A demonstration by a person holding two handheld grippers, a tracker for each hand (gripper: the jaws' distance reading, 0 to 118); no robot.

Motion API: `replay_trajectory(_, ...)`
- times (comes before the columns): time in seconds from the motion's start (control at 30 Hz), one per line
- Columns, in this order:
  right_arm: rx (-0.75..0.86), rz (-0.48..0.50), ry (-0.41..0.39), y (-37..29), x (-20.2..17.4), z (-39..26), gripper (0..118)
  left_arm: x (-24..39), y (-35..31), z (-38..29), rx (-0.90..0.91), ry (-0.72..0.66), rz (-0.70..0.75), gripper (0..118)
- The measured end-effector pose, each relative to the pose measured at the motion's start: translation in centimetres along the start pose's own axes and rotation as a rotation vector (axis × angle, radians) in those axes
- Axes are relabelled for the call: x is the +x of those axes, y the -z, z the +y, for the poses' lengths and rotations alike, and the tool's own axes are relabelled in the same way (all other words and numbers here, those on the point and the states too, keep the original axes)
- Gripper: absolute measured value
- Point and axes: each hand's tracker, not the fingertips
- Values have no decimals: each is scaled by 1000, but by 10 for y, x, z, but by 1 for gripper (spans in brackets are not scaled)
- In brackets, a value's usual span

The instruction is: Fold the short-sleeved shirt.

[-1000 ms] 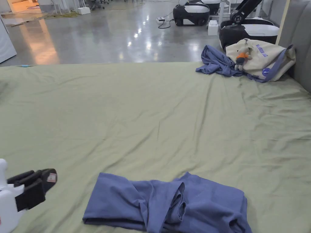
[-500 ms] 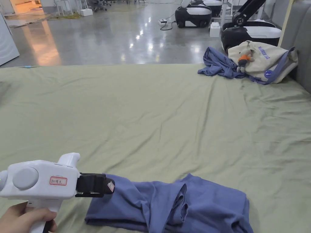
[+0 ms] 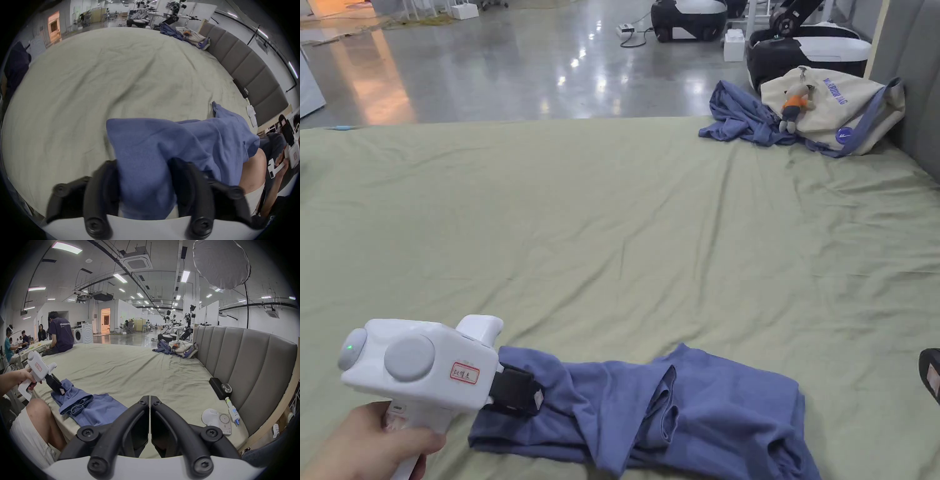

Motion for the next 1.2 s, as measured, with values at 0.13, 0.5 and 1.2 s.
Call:
replay_trajectory(0.13, -6, 2, -4, -1, -1, 1, 4, 0, -15, 1, 43, -49, -31, 24)
replay_trajectory(0.5, -3, 6, 20, -3, 3, 1, 4, -65, -46, -6, 146, -363, -235, 18)
replay_trajectory(1.2, -18, -8, 9, -2, 4, -2, 4, -9, -136, 32, 250, -357, -138, 18)
